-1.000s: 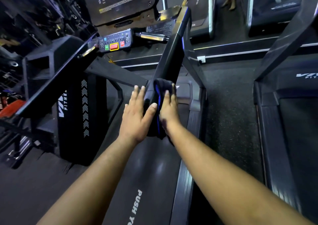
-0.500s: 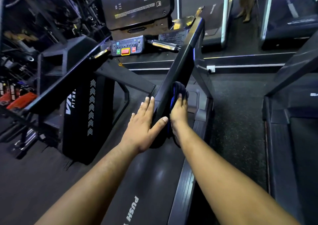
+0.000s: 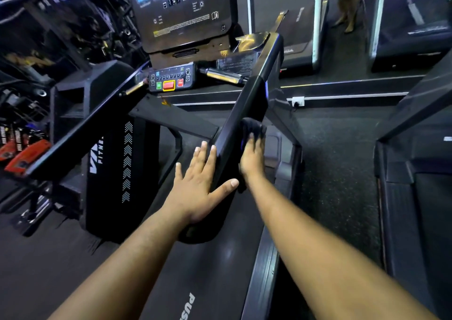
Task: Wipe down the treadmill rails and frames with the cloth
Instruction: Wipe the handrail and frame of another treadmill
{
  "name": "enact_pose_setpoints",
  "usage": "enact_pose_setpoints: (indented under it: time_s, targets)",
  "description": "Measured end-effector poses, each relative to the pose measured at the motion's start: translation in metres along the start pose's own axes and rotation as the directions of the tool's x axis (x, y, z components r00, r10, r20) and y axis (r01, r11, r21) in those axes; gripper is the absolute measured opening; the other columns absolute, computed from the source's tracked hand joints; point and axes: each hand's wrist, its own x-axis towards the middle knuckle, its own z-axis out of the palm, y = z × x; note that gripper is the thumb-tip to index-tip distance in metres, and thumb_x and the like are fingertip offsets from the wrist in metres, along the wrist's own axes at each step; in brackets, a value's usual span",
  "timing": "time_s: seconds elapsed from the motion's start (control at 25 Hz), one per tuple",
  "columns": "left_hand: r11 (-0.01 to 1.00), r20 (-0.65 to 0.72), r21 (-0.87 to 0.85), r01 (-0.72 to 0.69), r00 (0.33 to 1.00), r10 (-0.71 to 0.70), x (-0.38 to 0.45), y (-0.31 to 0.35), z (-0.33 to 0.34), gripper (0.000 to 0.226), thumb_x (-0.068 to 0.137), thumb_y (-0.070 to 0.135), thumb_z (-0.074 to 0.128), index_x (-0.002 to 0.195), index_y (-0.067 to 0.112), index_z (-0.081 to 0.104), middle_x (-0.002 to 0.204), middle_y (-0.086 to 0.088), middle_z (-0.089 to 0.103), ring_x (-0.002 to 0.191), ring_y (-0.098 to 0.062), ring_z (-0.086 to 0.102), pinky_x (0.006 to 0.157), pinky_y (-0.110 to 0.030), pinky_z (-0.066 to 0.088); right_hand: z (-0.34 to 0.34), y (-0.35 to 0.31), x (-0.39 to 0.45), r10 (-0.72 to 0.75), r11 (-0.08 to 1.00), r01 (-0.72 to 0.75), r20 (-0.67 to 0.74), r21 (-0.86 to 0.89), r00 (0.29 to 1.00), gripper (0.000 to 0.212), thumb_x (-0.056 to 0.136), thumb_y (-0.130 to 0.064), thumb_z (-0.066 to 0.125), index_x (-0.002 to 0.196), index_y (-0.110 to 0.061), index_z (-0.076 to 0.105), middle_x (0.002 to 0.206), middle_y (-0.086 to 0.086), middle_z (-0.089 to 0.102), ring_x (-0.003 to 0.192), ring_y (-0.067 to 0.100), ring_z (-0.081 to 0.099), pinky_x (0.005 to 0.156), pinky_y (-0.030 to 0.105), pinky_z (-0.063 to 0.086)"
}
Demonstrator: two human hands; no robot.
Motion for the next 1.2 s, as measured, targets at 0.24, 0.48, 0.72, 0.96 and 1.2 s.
enact_pose_setpoints:
  time_s: [0.24,0.48,0.72,0.96,1.2]
  targets:
    - [0.998,0.006,-0.054,-0.017,1.000,0.018,0.027,-0.001,0.001,0.117,0.062,0.100,0.004,0.156,0.032,-0.015,0.160,0.020,-0.025,0.144,0.005,-0.028,0.124,-0.044,-0.008,0.003,-0.008,-0.012,-0.242,0.963,0.253,0.110,-0.095,0.964,0.066,0.097,-0.049,0.030,0.157,-0.023,0.020,0.166,0.002,0.013,0.153,0.013,0.008,0.124,0.030,0.006]
    - [0.997,0.021,-0.071,-0.001,1.000,0.003,0.029,0.003,-0.001,0.107,0.071,0.095,0.012,0.154,0.037,-0.019,0.159,0.022,-0.027,0.143,0.008,-0.027,0.124,-0.043,-0.008,0.000,-0.054,0.138,-0.122,0.917,0.139,0.070,-0.375,0.990,0.055,0.104,-0.047,0.035,0.156,-0.034,0.024,0.168,0.002,0.005,0.155,0.025,0.003,0.118,0.062,0.017]
    - [0.988,-0.033,-0.150,0.020,0.999,-0.025,0.031,-0.002,0.003,0.108,0.073,0.093,0.017,0.154,0.033,-0.021,0.161,0.016,-0.027,0.147,0.004,-0.021,0.124,-0.044,-0.006,0.001,-0.080,0.123,-0.281,0.645,0.459,0.369,-0.612,0.886,0.038,0.099,-0.035,0.048,0.133,-0.022,0.061,0.161,0.001,0.031,0.153,0.026,0.008,0.120,0.057,0.015]
    - [0.916,-0.254,-0.401,0.010,0.960,-0.122,0.016,-0.006,0.002,0.099,0.081,0.080,0.021,0.158,0.025,-0.006,0.166,0.011,-0.009,0.146,0.007,-0.007,0.125,-0.047,0.002,-0.010,-0.060,0.005,-0.330,0.575,0.600,0.513,-0.556,0.792,0.046,0.096,-0.045,0.044,0.131,-0.022,0.062,0.158,0.001,0.037,0.153,0.025,0.013,0.119,0.059,0.016]
    - [0.814,-0.105,-0.572,0.103,0.975,-0.197,-0.035,-0.032,0.012,0.118,0.070,0.091,0.024,0.159,0.017,0.003,0.166,0.001,0.017,0.151,-0.018,0.023,0.123,-0.049,0.016,-0.012,-0.053,-0.103,-0.262,0.545,0.603,0.565,-0.583,0.783,0.058,0.094,-0.056,0.032,0.141,-0.029,0.052,0.162,-0.005,0.028,0.154,0.017,0.005,0.121,0.057,0.013]
